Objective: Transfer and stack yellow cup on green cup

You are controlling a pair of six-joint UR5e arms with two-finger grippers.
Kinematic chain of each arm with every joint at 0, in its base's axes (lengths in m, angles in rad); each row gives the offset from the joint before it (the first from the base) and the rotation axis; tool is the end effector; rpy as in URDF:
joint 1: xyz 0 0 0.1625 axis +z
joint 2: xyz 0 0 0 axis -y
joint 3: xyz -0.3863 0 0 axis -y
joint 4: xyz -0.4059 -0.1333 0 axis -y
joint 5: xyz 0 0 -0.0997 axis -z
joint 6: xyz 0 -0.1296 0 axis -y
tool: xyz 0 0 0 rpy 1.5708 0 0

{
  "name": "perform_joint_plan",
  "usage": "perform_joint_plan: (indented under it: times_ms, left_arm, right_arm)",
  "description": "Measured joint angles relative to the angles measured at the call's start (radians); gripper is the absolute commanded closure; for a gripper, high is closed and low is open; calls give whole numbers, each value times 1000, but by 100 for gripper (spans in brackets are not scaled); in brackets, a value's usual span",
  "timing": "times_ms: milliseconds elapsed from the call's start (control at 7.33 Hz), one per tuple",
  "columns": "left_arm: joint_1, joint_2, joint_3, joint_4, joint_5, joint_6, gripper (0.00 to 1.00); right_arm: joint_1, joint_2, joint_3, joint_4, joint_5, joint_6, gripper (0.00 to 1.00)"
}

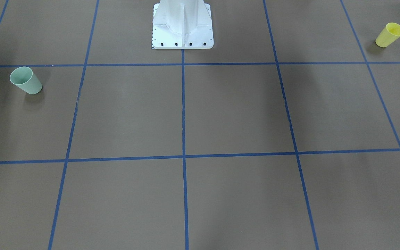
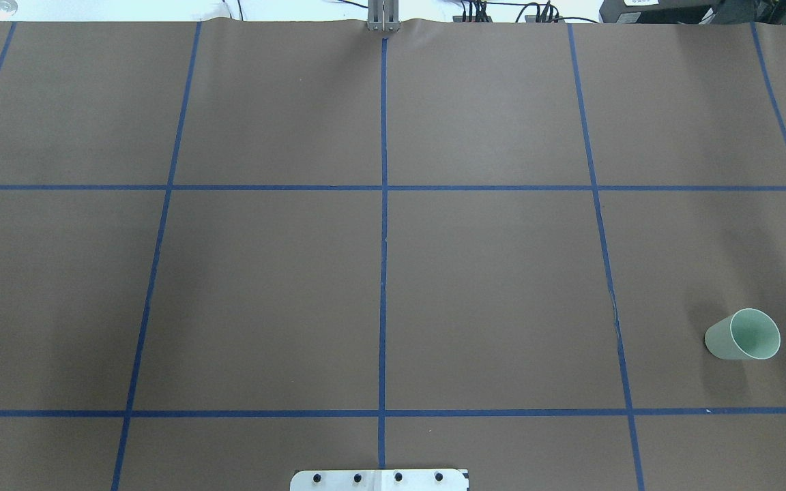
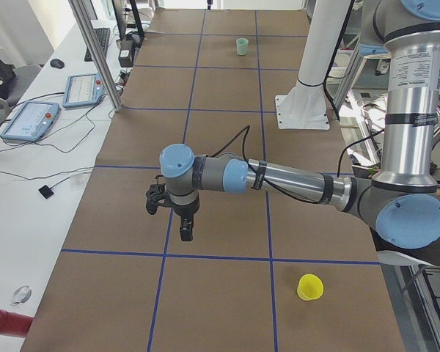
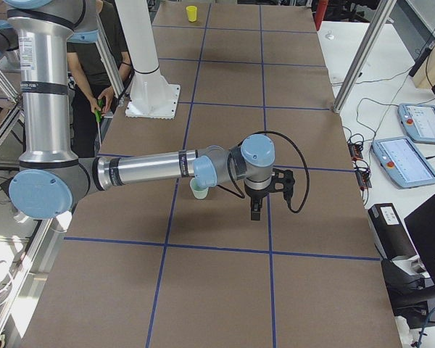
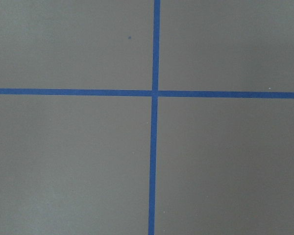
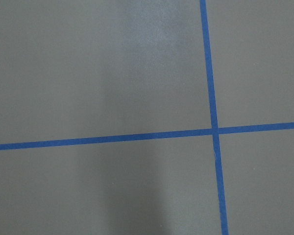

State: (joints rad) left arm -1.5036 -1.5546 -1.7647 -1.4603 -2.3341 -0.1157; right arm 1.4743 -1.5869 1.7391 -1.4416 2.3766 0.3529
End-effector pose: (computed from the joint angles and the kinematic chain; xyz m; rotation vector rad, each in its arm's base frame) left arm -0.0101 -0.5008 0.5637 -0.0060 0.7657 -0.0205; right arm -0.0101 -0.5171 0.5457 0.0810 -0.8396 0.1277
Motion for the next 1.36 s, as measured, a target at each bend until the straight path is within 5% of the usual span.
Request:
perform_joint_plan:
  times_ms: [955,1364]
  left_arm:
    - [57,1,-5,-13,-45,-6,0]
    - [99,2,-28,-37,-55,-220,0]
  right_arm:
    - [-14,3,-9,1,20,0,0]
    - [-44,7,-3,2,26,1,0]
